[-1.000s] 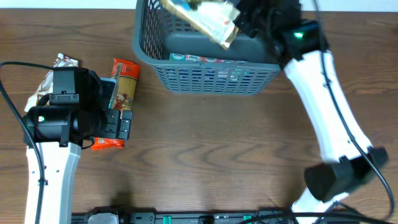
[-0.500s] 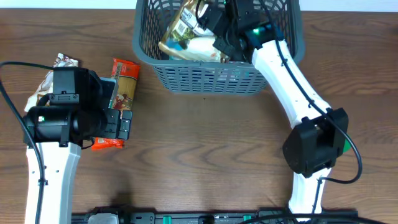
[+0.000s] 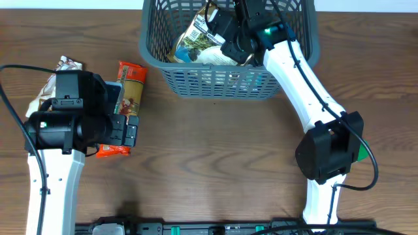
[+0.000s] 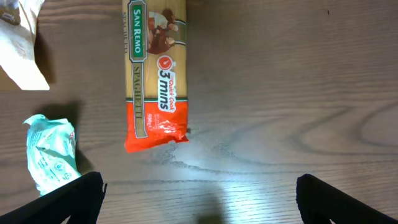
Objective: Pack container
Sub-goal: 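Carry the gold pouch with right gripper into the basket, release, then move right gripper down to the green-lidded jar and grasp it, then lift the jar with right gripper and place it in basket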
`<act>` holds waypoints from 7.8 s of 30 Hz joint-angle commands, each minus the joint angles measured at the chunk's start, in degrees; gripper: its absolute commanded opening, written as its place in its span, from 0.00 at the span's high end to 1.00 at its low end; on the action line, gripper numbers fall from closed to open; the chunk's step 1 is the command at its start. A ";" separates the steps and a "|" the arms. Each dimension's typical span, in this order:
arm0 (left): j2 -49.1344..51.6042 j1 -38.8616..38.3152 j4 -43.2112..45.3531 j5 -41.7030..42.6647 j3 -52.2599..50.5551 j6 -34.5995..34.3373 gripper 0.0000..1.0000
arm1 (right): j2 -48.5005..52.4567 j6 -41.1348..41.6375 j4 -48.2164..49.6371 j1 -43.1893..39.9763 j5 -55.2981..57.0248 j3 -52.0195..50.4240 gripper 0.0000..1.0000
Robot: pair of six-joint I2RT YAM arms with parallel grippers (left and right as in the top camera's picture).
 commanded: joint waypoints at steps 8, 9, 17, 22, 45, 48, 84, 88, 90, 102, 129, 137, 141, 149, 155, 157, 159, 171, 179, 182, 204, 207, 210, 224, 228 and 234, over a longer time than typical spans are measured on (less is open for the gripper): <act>0.00 -0.28 -0.44 -0.04 1.16 -0.50 0.01 | -9.14 11.96 -0.74 -0.55 2.16 8.39 0.51; 0.00 -0.28 -0.44 -0.04 1.16 -0.50 0.02 | -10.23 14.82 -0.79 -0.98 3.96 9.51 0.48; 0.00 -0.28 -0.46 -0.04 1.16 -0.52 0.02 | -20.44 41.40 -12.28 -12.52 9.77 15.93 0.01; 0.00 -0.28 -0.46 -0.04 1.16 -0.52 0.01 | -25.51 54.36 -26.84 -25.77 9.75 15.91 0.01; 0.00 -0.28 -0.46 -0.04 1.16 -1.55 0.01 | -35.69 71.01 -39.56 -46.56 6.08 -23.93 0.01; 0.00 -0.28 -0.52 -0.04 1.16 -1.57 0.02 | -35.56 71.04 -34.56 -46.56 5.81 -30.75 0.01; 0.00 -0.28 -1.01 -0.04 1.05 -1.55 0.02 | -28.48 71.84 2.97 -49.92 6.97 -65.61 0.01; 0.00 -0.28 -1.09 -0.07 1.05 -1.55 0.02 | -26.51 71.28 4.74 -49.94 6.95 -65.61 0.01; 0.00 -0.28 -1.20 -0.07 1.05 -1.55 0.02 | -25.83 71.21 5.16 -49.92 6.95 -65.61 0.01; 0.00 -0.28 -1.36 -0.07 1.05 -1.55 0.01 | -25.64 71.19 6.38 -50.01 6.97 -65.59 0.01; 0.00 -0.28 -1.40 -0.07 1.05 -1.55 0.02 | -25.66 69.70 7.26 -50.66 6.75 -65.57 0.99; 0.00 -0.28 -1.40 -0.07 1.05 -1.57 0.01 | -27.87 67.89 2.36 -49.72 6.05 -59.87 0.99; 0.00 -0.28 -1.40 -0.04 1.05 -1.57 0.01 | -29.92 63.71 -4.39 -48.24 4.26 -49.94 0.99; 0.00 -0.28 -1.38 -0.07 1.05 -1.57 0.02 | -30.71 54.77 -18.27 -43.34 4.20 -23.26 0.99; 0.00 -0.28 -1.38 -0.04 1.05 -1.60 0.01 | -30.25 44.44 -23.43 -36.46 0.72 -3.63 0.99; 0.00 -0.28 -1.38 -0.04 1.05 -1.60 0.01 | -29.46 38.86 -24.98 -33.46 -1.70 1.57 0.99; 0.00 -0.28 -1.38 -0.04 1.05 -1.60 0.01 | -28.15 32.17 -26.60 -29.70 -2.49 6.54 0.99; 0.00 -0.28 -1.40 -0.02 1.05 -1.62 0.02 | -17.05 15.74 -18.86 -10.25 3.48 15.65 1.00; 0.00 -0.28 -1.53 1.62 1.05 -1.57 0.02 | -2.84 17.29 -19.41 -9.29 3.28 15.65 0.99; 0.00 -0.28 -1.57 1.62 1.05 -1.57 0.01 | 1.55 19.12 -19.63 -9.51 3.54 15.63 0.99; 0.00 -0.28 -1.57 1.62 1.05 -1.57 0.02 | 12.31 21.97 -27.12 -11.28 3.52 15.63 0.66; 0.00 -0.28 -1.57 1.62 1.05 -1.57 0.01 | 12.31 21.99 -27.32 -11.28 3.52 15.63 0.53; 0.00 -0.28 -1.55 1.62 1.05 -1.57 0.02 | 12.20 21.99 -27.30 -11.28 3.52 15.65 0.27; 0.00 -0.28 -1.57 1.64 1.05 -1.60 0.02 | 9.42 27.15 -27.76 -11.30 5.66 24.94 0.01; 0.00 -0.28 -1.53 1.64 1.05 -1.57 0.01 | 7.10 29.35 -28.24 -11.30 5.66 34.18 0.01; 0.00 -0.28 -1.53 1.64 1.05 -1.57 0.01 | 1.79 33.81 -30.51 -13.33 6.16 43.52 0.01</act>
